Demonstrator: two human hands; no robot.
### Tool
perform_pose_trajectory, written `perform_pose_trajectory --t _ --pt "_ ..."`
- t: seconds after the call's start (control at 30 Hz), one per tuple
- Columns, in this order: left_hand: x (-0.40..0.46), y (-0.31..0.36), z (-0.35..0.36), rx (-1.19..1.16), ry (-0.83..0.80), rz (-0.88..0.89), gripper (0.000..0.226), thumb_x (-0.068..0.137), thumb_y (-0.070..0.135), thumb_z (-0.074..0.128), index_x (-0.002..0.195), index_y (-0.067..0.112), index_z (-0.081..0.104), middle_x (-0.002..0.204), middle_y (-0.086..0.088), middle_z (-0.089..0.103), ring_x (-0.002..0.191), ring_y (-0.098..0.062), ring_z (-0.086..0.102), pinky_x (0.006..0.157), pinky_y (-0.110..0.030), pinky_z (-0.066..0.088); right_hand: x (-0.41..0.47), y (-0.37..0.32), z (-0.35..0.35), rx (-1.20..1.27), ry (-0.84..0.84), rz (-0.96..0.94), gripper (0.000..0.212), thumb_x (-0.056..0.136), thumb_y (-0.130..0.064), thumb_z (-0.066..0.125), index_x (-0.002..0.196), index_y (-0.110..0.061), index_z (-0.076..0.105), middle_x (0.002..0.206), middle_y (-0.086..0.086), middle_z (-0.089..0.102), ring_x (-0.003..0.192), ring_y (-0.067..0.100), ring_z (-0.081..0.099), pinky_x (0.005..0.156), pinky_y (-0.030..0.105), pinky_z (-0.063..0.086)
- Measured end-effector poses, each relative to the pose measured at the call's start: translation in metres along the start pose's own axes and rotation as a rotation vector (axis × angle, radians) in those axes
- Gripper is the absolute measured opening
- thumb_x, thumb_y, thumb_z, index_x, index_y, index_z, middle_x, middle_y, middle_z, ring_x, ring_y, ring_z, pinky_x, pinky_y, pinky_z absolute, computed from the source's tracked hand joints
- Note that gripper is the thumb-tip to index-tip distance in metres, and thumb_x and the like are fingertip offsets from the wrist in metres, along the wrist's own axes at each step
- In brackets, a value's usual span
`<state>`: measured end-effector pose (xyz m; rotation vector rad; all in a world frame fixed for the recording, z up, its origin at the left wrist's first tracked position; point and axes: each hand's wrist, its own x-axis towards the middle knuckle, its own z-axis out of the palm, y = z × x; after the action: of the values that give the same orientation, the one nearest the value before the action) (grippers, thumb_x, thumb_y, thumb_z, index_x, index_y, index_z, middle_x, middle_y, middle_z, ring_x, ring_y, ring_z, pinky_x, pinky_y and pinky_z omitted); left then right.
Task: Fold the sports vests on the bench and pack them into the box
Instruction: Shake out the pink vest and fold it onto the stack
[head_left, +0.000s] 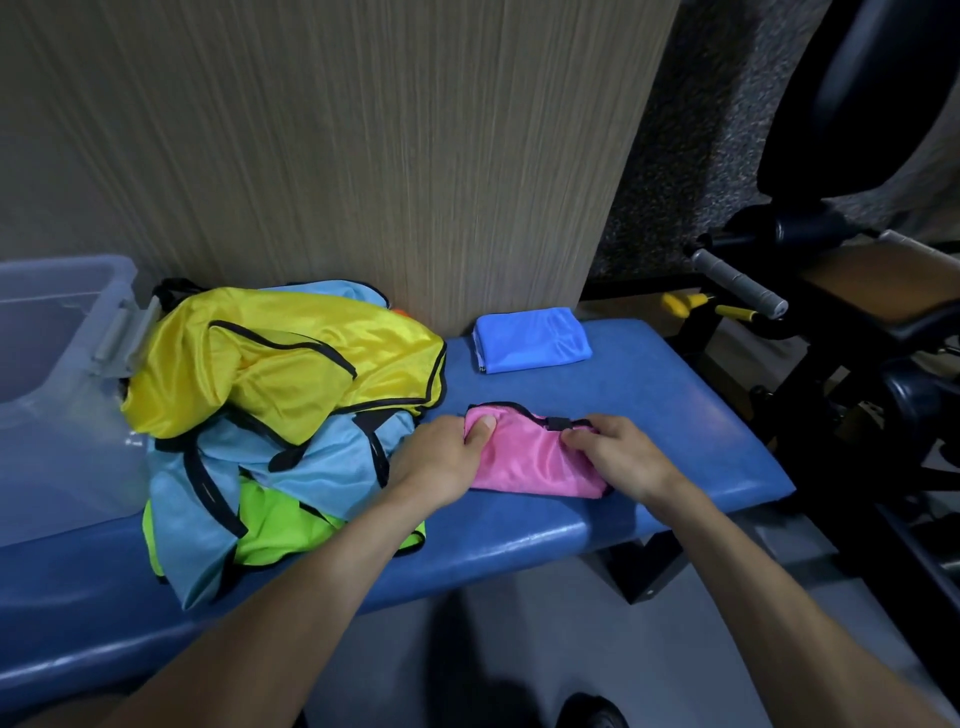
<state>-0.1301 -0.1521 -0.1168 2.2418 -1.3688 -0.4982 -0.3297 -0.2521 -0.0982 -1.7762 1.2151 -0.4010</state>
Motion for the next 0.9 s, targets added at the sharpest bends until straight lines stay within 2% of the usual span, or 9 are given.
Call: perform_pose_trajectory --t 0.1,0.23,0.3,0.4,0.5,0.6,0.67,0.73,0.9 --pt "0.005 0.002 0.003 0.080 0.027 0.045 0.058 0.104 0.061 0.024 0.070 0.018 0.044 0.065 0.000 0.051 0.066 -0.024 0.056 0.063 -0.038 0.040 0.007 -0.001 0.005 -0.117 0.110 -0.006 0.031 0.096 -0.022 0.047 0.067 -0.014 0.052 0.069 -0.001 0.056 0.071 0.021 0.051 0.064 0.033 0.040" --pt "0.007 0.003 0.006 0.193 0.045 0.085 0.059 0.106 0.058 0.015 0.076 0.018 0.048 0.072 -0.001 0.057 0.075 -0.027 0.061 0.070 -0.041 0.048 0.014 0.006 0.012 -0.326 0.192 -0.063 0.030 0.093 -0.039 0.040 0.085 -0.019 0.060 0.087 0.007 0.067 0.086 0.032 0.059 0.078 0.044 0.052" --pt "0.007 0.005 0.005 0.249 0.063 0.102 0.059 0.106 0.058 0.016 0.082 0.017 0.050 0.078 -0.003 0.060 0.079 -0.029 0.062 0.071 -0.040 0.048 0.016 0.009 0.008 -0.354 0.201 -0.081 0.023 0.095 -0.041 0.046 0.093 -0.025 0.062 0.090 0.004 0.069 0.089 0.030 0.061 0.079 0.044 0.053" --pt "0.007 0.006 0.005 0.353 0.112 0.131 0.050 0.106 0.057 0.020 0.099 0.017 0.049 0.087 -0.006 0.065 0.082 -0.030 0.064 0.067 -0.038 0.042 0.019 0.016 -0.006 -0.411 0.225 -0.140 0.017 0.096 -0.045 0.056 0.093 -0.029 0.060 0.090 -0.003 0.068 0.088 0.024 0.061 0.076 0.043 0.054" --pt "0.007 0.002 0.008 0.363 0.270 0.254 0.030 0.105 0.046 0.037 0.112 0.018 0.045 0.100 -0.002 0.058 0.090 -0.025 0.059 0.063 -0.038 0.046 0.018 0.023 -0.017 -0.402 0.293 -0.280 0.020 0.091 -0.040 0.070 0.086 -0.027 0.056 0.084 -0.008 0.059 0.078 0.012 0.055 0.067 0.033 0.045" --pt "0.014 -0.003 0.015 0.391 0.434 0.536 0.018 0.092 0.016 0.066 0.109 0.016 0.058 0.107 -0.003 0.053 0.094 -0.026 0.050 0.073 -0.041 0.050 0.016 0.027 -0.023 -0.416 0.248 -0.495 0.021 0.088 -0.036 0.077 0.081 -0.025 0.060 0.079 -0.010 0.056 0.072 0.007 0.054 0.062 0.021 0.039" --pt "0.018 -0.003 0.017 0.432 0.414 0.668 0.024 0.086 0.005 0.068 0.107 0.016 0.063 0.105 -0.003 0.055 0.092 -0.026 0.048 0.076 -0.041 0.048 0.016 0.027 -0.025 -0.420 0.144 -0.590 0.021 0.086 -0.041 0.079 0.084 -0.026 0.065 0.083 -0.011 0.057 0.075 0.007 0.056 0.065 0.019 0.042" --pt "0.020 -0.002 0.015 0.453 0.361 0.719 0.030 0.084 0.004 0.068 0.112 0.017 0.065 0.105 0.000 0.056 0.094 -0.025 0.048 0.077 -0.040 0.047 0.017 0.026 -0.028 -0.426 0.066 -0.620 0.023 0.082 -0.043 0.082 0.088 -0.027 0.068 0.088 -0.011 0.058 0.078 0.007 0.058 0.069 0.021 0.047" --pt "0.023 0.008 0.006 0.396 0.134 0.666 0.035 0.093 0.009 0.056 0.123 0.027 0.063 0.117 0.012 0.056 0.109 -0.018 0.043 0.091 -0.038 0.038 0.020 0.022 -0.030 -0.502 -0.004 -0.585 0.020 0.081 -0.036 0.085 0.084 -0.026 0.068 0.086 -0.010 0.058 0.081 0.009 0.058 0.073 0.037 0.053"
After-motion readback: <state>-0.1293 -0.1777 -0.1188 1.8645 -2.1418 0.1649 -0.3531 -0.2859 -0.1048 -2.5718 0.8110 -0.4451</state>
